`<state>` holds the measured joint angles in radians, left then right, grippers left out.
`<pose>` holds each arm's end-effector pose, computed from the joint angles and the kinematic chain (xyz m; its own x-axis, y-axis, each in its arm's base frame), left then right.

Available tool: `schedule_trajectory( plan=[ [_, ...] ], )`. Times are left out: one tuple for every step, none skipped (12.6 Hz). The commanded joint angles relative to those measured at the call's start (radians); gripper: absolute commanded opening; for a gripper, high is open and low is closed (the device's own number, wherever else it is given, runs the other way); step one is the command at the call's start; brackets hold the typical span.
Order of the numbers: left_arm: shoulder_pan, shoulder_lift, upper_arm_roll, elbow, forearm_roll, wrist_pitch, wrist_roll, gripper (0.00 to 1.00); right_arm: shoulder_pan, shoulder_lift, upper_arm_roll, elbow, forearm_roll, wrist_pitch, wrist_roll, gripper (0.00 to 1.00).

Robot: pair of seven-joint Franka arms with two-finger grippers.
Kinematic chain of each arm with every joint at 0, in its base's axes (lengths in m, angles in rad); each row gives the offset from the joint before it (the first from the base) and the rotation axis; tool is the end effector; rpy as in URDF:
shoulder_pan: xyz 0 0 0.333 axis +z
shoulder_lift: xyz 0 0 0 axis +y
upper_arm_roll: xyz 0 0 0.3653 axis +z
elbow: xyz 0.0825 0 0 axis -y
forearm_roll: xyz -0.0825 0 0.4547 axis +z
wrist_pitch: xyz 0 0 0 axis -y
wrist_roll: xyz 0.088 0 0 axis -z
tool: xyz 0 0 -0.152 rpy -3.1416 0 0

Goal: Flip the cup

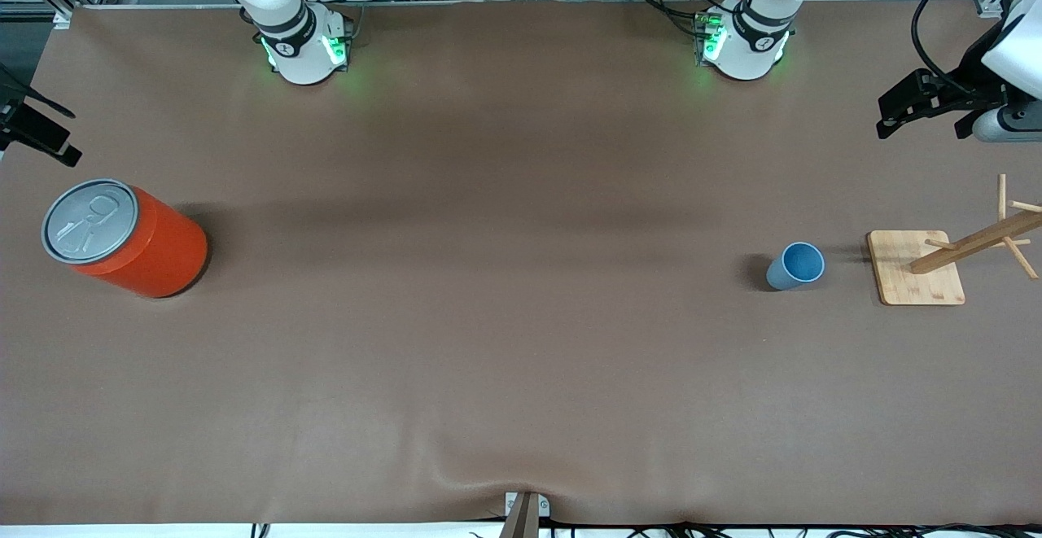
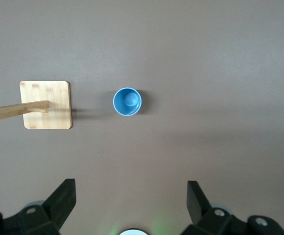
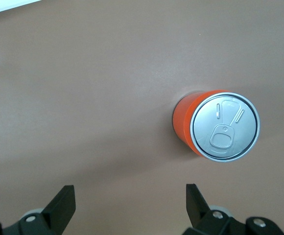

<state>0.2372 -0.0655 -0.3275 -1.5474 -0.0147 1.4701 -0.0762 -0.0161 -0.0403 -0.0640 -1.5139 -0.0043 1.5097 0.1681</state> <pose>0.5881 -0.0624 0.6703 0.9998 -0.0146 -0.0148 -0.0147 -0.9999 -0.0075 0.6037 -0.0500 0.6788 0.9686 -0.2459 0.0358 -0.2459 -0.9693 -0.0043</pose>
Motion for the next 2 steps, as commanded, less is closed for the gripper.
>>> schedule_trajectory(
  plan=[
    [0.007,0.015,-0.004,0.029,-0.016,-0.019,-0.004,1.00,-0.015,0.000,0.018,0.003,-0.014,-0.006,0.013,1.00],
    [0.008,0.015,-0.004,0.029,-0.016,-0.019,-0.004,1.00,-0.015,0.000,0.016,0.003,-0.014,-0.006,0.014,1.00]
  ],
)
